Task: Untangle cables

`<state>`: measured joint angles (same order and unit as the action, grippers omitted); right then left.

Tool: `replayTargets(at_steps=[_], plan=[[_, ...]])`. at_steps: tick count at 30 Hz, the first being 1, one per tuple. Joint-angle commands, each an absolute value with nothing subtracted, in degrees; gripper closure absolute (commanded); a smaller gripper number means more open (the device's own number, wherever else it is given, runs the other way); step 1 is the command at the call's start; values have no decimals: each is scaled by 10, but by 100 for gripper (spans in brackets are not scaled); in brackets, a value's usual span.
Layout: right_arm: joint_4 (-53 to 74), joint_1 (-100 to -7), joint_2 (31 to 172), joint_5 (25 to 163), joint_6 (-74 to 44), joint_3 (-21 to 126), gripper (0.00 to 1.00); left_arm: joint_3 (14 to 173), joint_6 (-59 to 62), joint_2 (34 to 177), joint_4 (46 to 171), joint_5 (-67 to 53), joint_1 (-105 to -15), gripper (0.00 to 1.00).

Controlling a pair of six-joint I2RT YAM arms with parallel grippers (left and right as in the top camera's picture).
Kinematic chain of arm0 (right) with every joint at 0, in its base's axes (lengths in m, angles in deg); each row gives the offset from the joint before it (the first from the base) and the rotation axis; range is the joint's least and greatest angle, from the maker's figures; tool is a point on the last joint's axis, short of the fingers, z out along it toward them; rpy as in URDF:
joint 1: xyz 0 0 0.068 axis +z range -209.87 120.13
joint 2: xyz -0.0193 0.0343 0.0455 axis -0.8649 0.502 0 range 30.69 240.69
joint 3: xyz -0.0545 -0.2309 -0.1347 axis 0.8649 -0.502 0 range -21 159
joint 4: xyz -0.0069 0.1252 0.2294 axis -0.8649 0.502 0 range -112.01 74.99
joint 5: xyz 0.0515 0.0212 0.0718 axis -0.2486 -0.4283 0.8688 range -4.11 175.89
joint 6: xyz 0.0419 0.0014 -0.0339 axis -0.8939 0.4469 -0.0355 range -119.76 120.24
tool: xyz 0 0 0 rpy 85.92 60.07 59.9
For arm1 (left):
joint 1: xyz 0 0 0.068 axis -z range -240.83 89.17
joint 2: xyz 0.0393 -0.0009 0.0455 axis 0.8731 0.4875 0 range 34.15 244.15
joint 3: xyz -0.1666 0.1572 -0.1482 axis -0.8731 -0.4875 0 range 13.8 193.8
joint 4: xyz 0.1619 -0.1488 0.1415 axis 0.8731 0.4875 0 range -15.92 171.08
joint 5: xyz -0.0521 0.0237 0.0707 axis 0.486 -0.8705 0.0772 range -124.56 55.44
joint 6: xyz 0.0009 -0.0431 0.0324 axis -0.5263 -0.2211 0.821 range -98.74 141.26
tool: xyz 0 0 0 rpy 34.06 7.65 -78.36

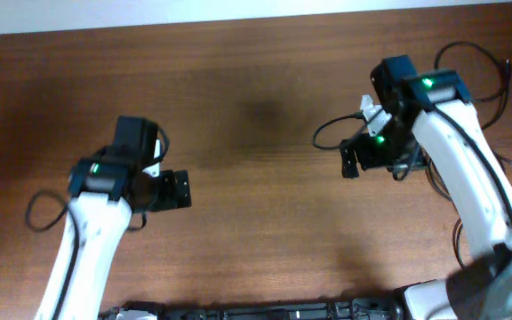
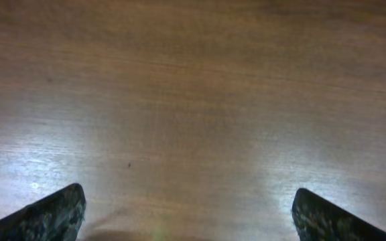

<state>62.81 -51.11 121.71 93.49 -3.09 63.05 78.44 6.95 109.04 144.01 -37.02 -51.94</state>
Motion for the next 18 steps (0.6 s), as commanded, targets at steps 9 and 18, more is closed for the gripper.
replayTargets(at_steps=[9,18], plan=[[421,-513,743,850,-49,422,1,588,103,669,1236,-379,-518,1],[423,-513,708,852,-49,421,1,588,103,671,1239,-378,-518,1]])
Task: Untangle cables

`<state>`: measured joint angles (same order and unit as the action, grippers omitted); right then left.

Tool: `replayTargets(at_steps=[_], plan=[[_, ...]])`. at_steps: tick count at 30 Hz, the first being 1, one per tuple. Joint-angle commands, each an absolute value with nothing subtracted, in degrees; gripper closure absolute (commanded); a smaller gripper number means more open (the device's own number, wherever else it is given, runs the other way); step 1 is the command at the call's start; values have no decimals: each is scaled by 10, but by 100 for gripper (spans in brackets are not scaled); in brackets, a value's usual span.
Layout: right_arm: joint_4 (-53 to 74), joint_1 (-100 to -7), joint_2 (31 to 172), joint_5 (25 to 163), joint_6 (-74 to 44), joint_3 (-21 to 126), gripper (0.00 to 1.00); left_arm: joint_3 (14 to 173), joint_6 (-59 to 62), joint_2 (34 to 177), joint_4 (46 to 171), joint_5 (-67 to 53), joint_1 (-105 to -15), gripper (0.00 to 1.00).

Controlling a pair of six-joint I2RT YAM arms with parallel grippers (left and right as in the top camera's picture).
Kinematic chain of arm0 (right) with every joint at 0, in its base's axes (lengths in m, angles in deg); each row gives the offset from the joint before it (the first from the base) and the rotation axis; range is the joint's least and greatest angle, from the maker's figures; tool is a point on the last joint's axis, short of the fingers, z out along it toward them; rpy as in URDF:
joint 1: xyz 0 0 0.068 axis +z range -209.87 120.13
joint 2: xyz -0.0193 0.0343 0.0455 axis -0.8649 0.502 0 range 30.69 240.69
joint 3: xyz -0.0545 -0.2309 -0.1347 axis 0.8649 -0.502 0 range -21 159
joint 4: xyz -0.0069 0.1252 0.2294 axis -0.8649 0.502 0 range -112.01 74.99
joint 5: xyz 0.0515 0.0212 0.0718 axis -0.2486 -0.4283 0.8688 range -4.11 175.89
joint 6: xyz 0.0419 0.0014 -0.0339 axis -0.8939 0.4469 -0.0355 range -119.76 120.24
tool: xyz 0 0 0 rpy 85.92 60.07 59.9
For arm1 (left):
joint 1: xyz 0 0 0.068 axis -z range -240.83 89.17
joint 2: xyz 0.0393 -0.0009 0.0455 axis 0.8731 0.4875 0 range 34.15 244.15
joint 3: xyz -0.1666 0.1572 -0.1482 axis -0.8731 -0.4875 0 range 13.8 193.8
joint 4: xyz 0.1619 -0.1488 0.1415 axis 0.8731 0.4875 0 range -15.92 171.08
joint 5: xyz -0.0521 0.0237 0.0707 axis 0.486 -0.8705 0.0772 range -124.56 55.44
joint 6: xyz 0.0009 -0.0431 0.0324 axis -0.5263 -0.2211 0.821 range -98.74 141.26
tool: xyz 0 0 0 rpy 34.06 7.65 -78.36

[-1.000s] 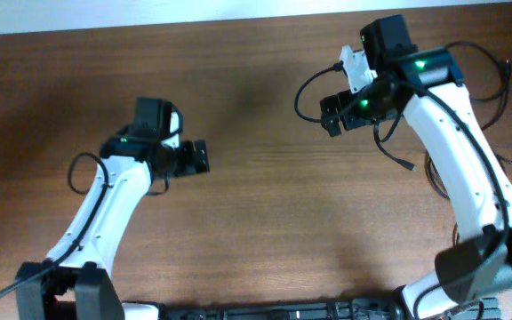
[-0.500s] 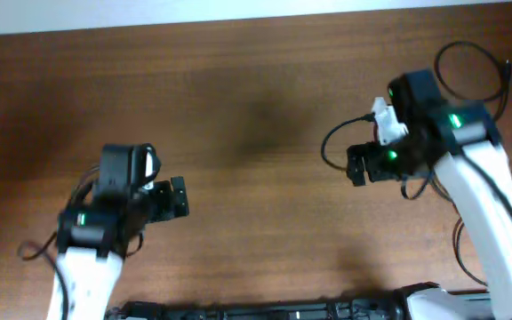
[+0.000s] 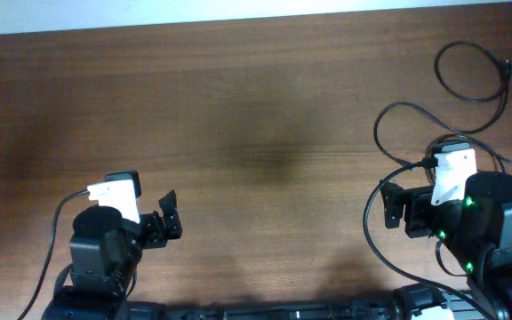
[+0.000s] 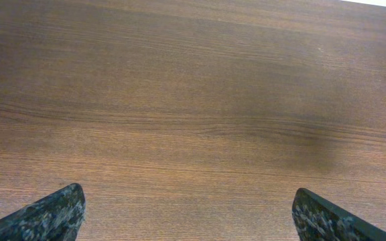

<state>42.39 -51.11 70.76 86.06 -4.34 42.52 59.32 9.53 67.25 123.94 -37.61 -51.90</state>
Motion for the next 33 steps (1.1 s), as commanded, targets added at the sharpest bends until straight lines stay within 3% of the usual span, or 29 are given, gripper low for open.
replayTargets(at_steps=[1,5,10,15,21,29,33], plan=[[423,-513,708,852,-49,421,1,588,103,671,1239,-378,-518,1],[423,-515,705,851,-47,421,1,588,102,671,1239,-378,-518,1],[415,-594,626,850,20,409,1,588,102,671,1239,-378,-518,1],[314,-600,472,853,19,257,1,588,102,671,1239,-378,-518,1],[178,-599,317,856,15,100,1,588,103,671,1239,-378,-518,1],[-65,-599,309,856,15,-47,1,588,102,671,1239,-378,-518,1],[-244,-599,309,856,15,-148,1,588,103,671,1239,-378,-518,1]])
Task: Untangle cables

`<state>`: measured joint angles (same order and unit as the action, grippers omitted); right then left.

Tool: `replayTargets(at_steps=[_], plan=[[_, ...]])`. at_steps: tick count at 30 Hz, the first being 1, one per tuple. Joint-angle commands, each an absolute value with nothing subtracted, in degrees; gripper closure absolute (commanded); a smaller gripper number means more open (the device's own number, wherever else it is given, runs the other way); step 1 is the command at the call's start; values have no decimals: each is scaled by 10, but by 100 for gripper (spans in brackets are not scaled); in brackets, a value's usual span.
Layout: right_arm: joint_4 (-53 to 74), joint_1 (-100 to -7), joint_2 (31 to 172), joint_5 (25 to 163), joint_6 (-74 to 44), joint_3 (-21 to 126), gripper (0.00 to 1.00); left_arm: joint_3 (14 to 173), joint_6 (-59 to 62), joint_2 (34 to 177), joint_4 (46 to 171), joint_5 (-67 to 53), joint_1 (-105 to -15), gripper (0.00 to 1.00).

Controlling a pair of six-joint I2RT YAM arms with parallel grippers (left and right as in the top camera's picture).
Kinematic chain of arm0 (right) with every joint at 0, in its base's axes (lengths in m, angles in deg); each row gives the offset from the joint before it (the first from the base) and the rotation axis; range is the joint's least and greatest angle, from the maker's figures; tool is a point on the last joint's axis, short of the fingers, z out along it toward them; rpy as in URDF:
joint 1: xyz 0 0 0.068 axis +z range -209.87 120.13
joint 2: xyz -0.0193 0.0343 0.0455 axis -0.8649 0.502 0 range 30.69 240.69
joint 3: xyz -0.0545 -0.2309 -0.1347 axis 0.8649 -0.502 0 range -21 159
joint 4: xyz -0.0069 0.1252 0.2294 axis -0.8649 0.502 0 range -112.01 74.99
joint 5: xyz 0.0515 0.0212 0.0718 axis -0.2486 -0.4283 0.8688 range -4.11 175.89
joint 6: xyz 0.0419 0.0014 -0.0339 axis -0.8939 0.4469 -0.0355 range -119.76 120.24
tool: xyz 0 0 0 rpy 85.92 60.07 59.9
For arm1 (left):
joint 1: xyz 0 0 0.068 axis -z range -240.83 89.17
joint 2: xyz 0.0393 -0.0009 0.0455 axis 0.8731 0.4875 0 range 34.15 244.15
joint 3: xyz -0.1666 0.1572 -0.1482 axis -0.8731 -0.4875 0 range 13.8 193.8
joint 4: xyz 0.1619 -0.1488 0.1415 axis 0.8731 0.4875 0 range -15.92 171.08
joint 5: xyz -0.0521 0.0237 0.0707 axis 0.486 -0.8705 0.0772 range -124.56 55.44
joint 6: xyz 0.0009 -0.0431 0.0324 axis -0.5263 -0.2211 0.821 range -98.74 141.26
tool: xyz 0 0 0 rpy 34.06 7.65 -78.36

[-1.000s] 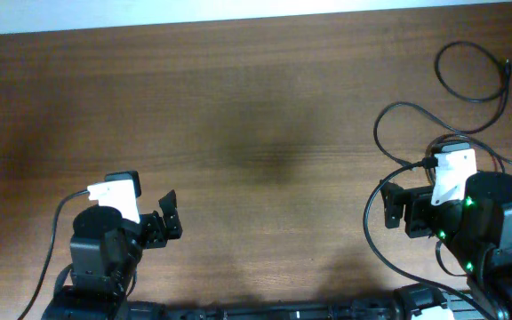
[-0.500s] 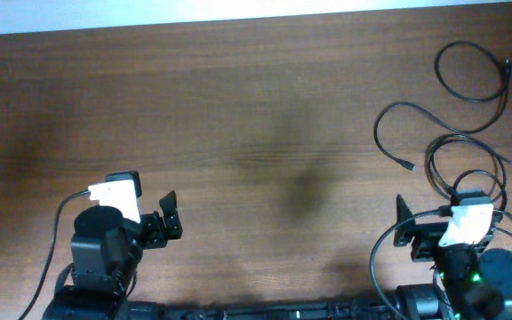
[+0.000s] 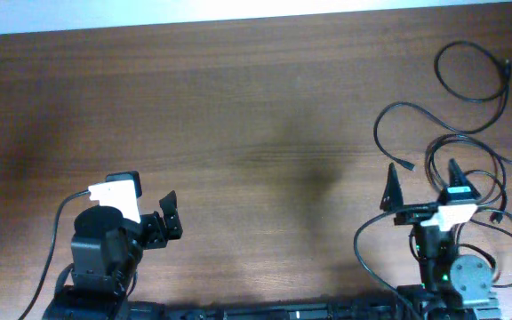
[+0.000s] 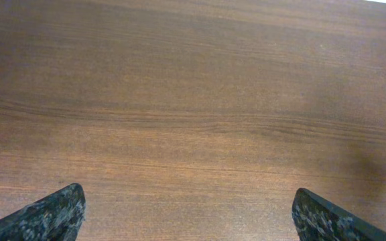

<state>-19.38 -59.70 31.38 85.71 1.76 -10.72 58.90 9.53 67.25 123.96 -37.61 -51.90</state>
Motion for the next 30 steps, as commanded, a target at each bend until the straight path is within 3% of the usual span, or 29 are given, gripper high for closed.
replayTargets(at_steps=[1,2,4,8,30], plan=[[-296,-599,309,856,15,-177,1,588,102,671,1239,-378,-518,1],[-353,-599,309,856,15,-208,2,588,103,671,1239,-378,-518,1],[-341,-599,309,859,15,-207,1,588,103,671,1239,-378,-518,1],[-174,-599,309,864,15,-207,2,588,102,671,1239,-378,-518,1],[-175,-599,309,865,15,-207,1,587,103,666,1241,-388,-518,1]])
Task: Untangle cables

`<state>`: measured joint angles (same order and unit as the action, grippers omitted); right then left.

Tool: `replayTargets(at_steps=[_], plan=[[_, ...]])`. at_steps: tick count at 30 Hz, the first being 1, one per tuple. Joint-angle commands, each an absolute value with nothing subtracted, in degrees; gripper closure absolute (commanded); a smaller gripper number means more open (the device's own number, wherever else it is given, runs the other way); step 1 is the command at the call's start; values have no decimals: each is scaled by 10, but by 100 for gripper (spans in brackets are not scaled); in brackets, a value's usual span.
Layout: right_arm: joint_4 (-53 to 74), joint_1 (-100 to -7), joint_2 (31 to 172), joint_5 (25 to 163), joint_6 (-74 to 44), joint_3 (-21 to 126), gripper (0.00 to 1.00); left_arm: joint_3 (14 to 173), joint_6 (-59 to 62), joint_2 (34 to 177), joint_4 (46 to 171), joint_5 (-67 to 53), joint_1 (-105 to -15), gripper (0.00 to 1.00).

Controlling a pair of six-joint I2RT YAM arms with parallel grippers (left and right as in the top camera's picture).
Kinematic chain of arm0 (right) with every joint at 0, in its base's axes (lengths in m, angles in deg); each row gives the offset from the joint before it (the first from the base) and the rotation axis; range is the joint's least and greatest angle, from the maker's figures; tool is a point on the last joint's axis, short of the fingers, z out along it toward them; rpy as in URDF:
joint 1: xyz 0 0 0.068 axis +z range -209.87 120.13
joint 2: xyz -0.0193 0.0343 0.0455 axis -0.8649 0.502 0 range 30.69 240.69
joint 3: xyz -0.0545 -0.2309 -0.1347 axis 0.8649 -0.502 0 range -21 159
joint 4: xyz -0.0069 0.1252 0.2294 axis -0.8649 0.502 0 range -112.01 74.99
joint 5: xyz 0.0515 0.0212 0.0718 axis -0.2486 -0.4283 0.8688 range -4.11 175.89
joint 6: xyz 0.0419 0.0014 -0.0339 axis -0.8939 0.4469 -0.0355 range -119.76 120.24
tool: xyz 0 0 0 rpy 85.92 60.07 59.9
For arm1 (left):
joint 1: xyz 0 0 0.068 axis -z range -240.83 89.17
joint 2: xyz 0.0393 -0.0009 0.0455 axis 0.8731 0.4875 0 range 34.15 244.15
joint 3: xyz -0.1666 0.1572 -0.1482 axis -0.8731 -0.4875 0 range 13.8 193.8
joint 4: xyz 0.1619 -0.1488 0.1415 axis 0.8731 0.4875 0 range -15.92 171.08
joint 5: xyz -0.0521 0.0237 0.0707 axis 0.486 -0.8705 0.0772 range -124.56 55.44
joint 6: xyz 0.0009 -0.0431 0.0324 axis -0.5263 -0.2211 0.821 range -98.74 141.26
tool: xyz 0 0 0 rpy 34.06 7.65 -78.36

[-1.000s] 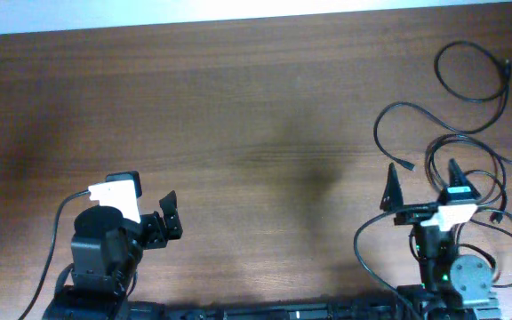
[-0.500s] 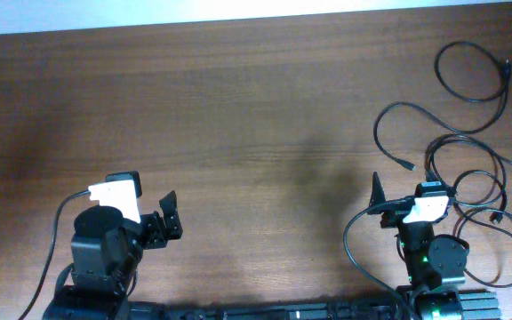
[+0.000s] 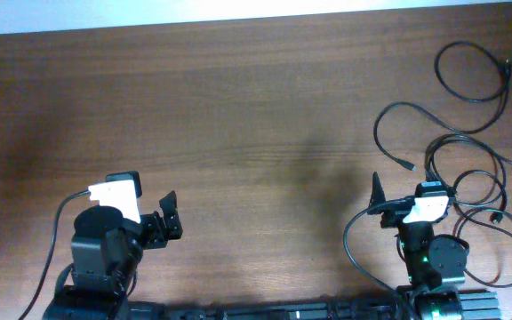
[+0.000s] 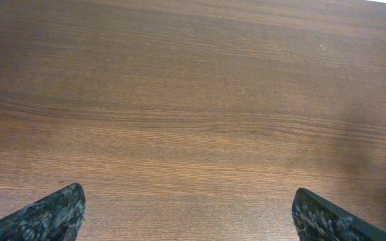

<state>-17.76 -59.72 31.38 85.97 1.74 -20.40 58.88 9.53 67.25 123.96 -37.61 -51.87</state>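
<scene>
A tangle of black cables [image 3: 469, 182] lies at the right side of the wooden table [image 3: 256, 116]; one end with a small plug [image 3: 407, 166] reaches toward the middle. A separate black cable loop [image 3: 469, 71] lies at the far right corner. My right gripper [image 3: 403, 191] sits folded back at the near edge just left of the tangle, one finger [image 3: 377, 190] sticking out wide, nothing in it. My left gripper [image 3: 167, 220] is at the near left. It stands wide open [image 4: 189, 221] over bare wood, holding nothing.
Thin black leads loop out beside each arm base, left [image 3: 56, 236] and right [image 3: 354, 244]. The table's far edge [image 3: 256, 20] meets a white wall. A soft shadow [image 3: 327, 178] lies on the wood left of the right arm.
The right arm has shifted a little to the left and turned, so only one of its fingers shows clearly. The left arm and the cables have not moved.
First both arms were stretched out over the table, the right gripper low by the cables. Then both were drawn back to the near edge, open and empty. The right arm then faced away from the edge beside the tangle, and now sits slightly further left.
</scene>
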Motion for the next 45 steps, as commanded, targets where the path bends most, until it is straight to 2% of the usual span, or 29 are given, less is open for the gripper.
replayTargets(at_steps=[1,4,11,12,14,17,21,24,45], plan=[[-175,-599,309,865,15,-207,2,584,103,658,1240,-405,-518,1],[-175,-599,309,865,15,-207,1,516,119,586,1182,-425,-520,1],[-175,-599,309,865,15,-207,2,242,125,346,949,-414,-520,1],[-175,-599,309,865,15,-207,1,223,141,344,911,-408,-520,1],[-175,-599,309,865,15,-207,2,149,243,344,753,-349,-520,1],[-175,-599,309,865,15,-207,1,143,368,344,785,-301,-520,1],[-175,-599,309,865,15,-207,1,143,367,344,787,-320,-520,1],[-175,-599,309,865,15,-207,1,143,298,344,787,-334,-537,1],[-175,-599,309,865,15,-207,1,143,299,344,787,-335,-538,1]])
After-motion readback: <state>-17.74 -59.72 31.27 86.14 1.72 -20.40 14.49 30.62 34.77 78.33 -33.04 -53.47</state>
